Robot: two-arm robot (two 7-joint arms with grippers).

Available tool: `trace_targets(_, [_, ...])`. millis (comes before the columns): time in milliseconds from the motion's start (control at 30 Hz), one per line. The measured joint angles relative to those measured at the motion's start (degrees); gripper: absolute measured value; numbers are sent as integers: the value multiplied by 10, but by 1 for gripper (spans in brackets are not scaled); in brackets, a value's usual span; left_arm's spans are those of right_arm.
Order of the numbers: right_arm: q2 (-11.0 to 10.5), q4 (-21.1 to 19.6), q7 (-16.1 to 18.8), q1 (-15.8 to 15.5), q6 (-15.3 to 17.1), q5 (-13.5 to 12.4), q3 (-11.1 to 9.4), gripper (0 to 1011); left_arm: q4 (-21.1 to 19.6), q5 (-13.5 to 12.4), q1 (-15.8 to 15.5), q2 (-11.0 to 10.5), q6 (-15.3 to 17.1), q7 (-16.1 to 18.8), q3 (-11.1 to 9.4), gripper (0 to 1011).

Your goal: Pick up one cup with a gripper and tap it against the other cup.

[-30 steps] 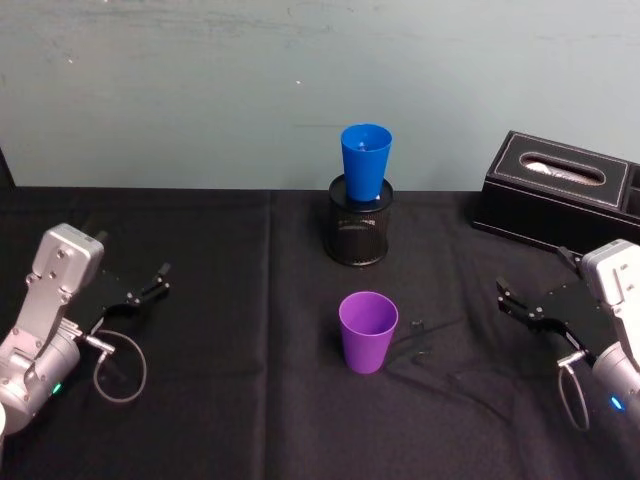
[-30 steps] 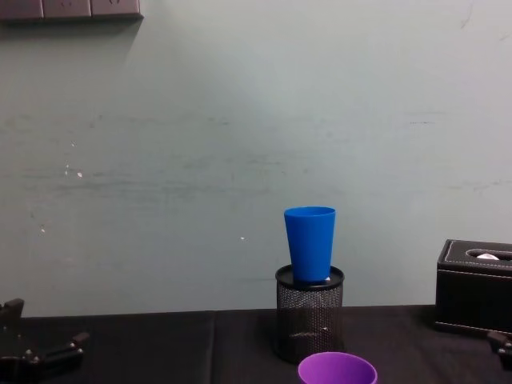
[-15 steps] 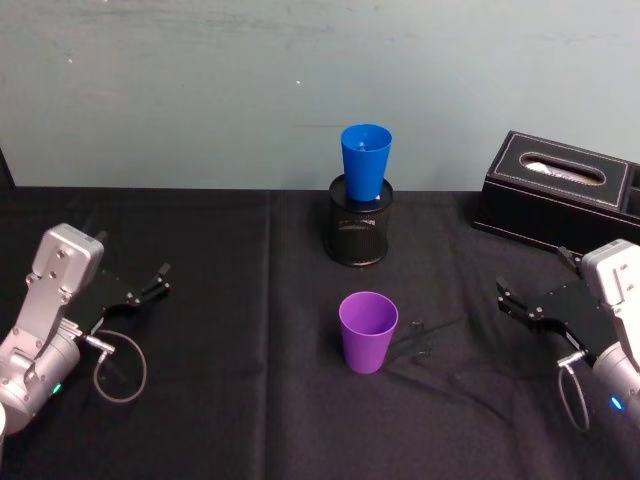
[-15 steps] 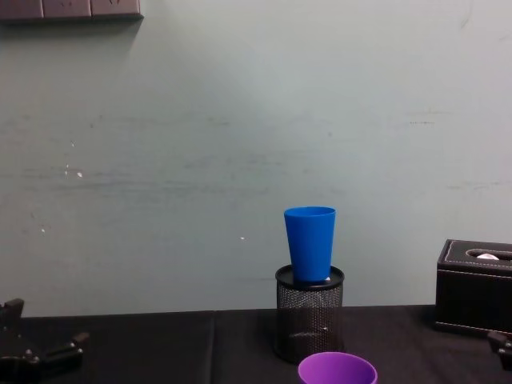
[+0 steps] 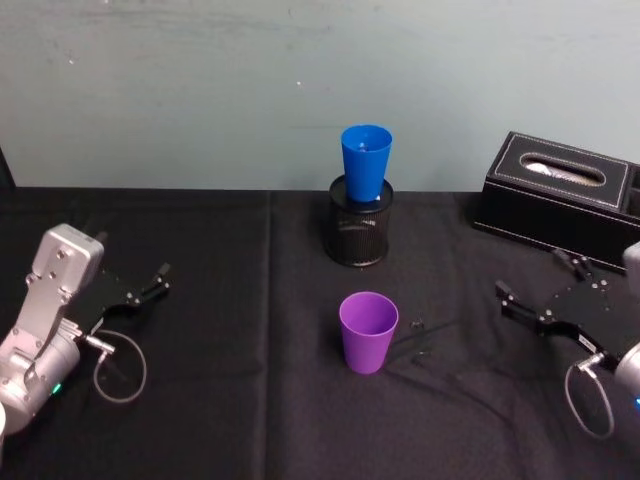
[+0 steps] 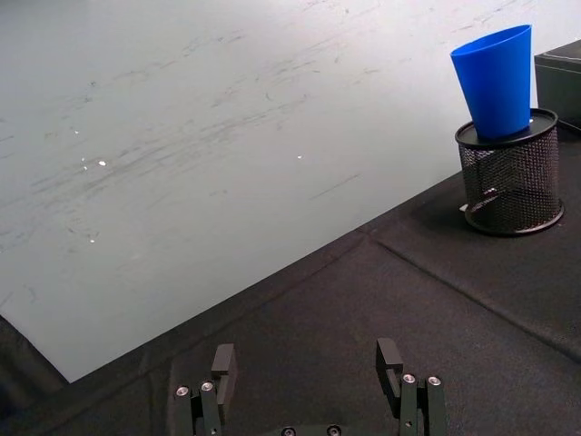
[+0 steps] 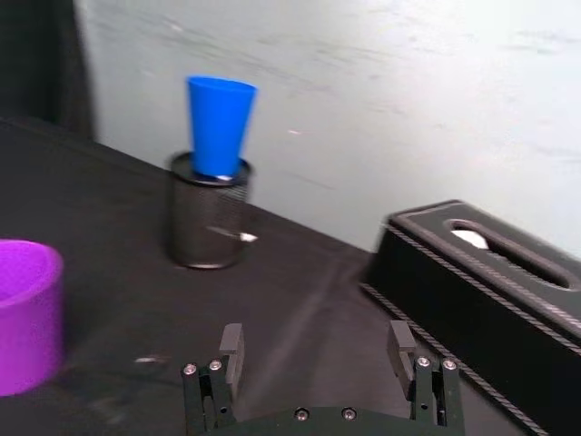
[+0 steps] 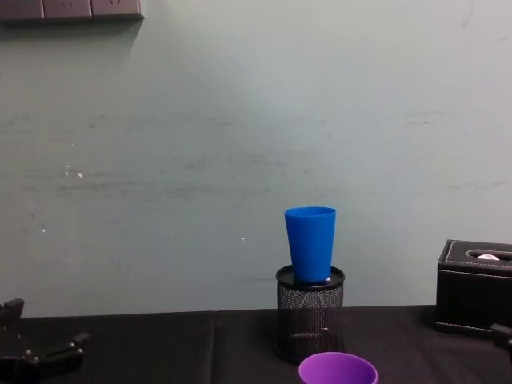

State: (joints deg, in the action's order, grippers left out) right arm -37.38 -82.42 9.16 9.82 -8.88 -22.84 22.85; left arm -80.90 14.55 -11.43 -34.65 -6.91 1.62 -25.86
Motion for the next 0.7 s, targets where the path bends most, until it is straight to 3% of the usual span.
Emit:
trace_targets(33, [-6,0,34,-2,-3,-22,-4,1003,0,0,0,0,0,0,0,1011])
trace_targets(133, [-14,6,85,-2,-12,-46,-6,1003,0,0,0,0,0,0,0,1011])
trace_targets(200, [-22,18,152,0,-30,-65,-2,1003,0,0,0,0,0,0,0,1011])
trace_targets(400, [-17,49,268,13,-73,-86,16,1003,0,0,0,0,0,0,0,1011])
trace_targets(700, [16,83,315,39,-92,-62,40,1003,0,0,0,0,0,0,0,1011])
